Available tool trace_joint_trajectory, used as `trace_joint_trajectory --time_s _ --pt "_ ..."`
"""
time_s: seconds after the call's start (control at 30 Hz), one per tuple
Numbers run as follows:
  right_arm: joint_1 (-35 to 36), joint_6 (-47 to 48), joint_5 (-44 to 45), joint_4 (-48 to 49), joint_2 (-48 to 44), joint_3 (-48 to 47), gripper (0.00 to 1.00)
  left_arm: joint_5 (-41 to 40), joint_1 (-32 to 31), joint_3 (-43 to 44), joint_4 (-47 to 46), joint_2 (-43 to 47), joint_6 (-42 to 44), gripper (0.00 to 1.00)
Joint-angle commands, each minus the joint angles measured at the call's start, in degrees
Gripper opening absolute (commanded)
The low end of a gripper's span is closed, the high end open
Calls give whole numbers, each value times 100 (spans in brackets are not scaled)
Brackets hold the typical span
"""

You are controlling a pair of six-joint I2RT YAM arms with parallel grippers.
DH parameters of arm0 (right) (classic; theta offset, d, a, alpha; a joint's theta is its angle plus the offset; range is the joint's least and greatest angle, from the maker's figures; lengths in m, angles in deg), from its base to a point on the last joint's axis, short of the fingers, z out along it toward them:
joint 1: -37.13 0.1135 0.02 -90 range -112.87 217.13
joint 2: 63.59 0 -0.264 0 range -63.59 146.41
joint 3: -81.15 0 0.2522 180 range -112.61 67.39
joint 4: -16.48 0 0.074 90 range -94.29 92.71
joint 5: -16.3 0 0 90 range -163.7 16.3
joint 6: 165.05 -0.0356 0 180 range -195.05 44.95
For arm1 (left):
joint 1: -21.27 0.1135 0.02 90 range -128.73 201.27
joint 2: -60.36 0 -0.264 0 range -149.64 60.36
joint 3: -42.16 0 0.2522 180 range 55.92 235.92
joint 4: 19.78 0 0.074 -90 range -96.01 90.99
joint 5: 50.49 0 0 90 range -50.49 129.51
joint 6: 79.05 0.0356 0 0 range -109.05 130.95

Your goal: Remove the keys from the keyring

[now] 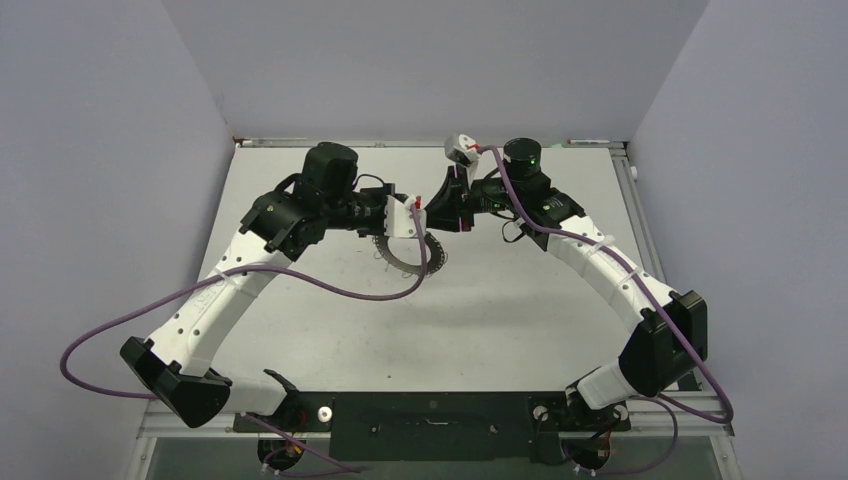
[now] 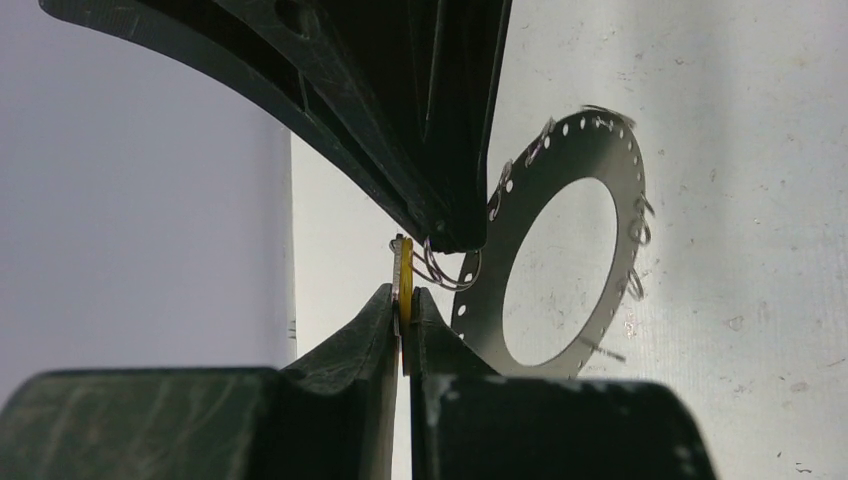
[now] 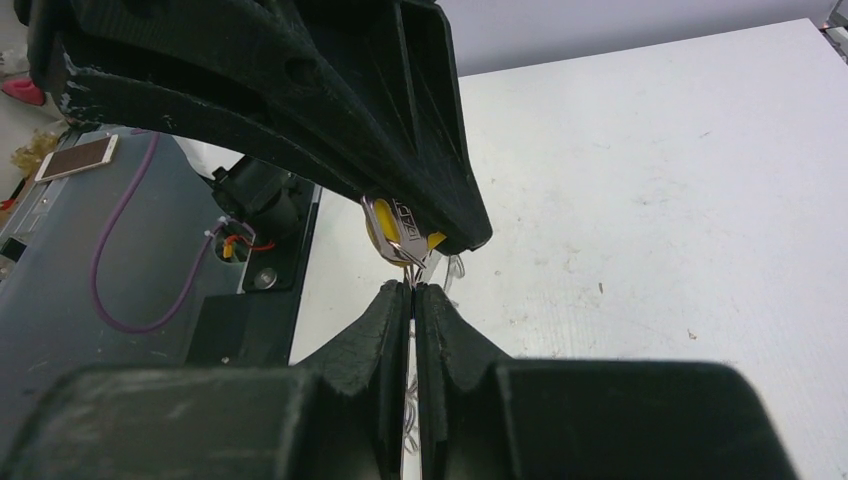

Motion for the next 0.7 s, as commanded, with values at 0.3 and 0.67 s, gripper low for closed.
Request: trace_joint_trajectory --time_s 0.3,0.67 --pt "-7 -66 -65 173 -40 -242 5 -240 324 -314 -23 316 263 0" --pt "-69 -827 -79 932 6 -65 5 -288 301 -656 -14 481 596 0"
